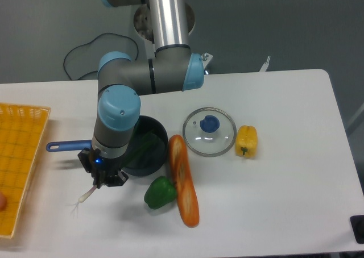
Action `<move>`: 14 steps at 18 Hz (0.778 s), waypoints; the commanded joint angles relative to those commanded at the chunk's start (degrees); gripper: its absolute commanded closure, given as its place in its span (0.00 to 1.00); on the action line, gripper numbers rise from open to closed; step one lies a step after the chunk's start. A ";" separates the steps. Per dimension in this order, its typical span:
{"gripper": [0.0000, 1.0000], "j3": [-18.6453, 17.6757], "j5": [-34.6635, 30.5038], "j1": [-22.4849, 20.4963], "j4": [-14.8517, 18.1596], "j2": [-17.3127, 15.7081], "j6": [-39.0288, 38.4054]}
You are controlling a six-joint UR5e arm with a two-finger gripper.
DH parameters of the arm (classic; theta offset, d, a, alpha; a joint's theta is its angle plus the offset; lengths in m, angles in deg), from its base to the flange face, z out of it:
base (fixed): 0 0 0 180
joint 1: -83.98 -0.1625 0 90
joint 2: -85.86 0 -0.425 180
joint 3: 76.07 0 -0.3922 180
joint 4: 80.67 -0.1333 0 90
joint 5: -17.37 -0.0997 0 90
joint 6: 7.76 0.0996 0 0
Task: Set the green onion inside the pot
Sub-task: 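Lower the green onion into the saucepan beside its rim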
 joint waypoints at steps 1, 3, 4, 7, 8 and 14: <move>1.00 0.00 0.00 0.00 0.00 0.09 0.00; 1.00 0.00 0.00 0.00 -0.09 0.35 0.09; 1.00 0.09 0.00 0.00 -0.26 0.35 0.17; 1.00 0.00 0.61 0.00 -0.44 0.35 2.02; 1.00 0.00 1.14 0.00 -0.44 0.35 2.20; 1.00 0.00 2.45 -0.09 -1.58 0.35 2.37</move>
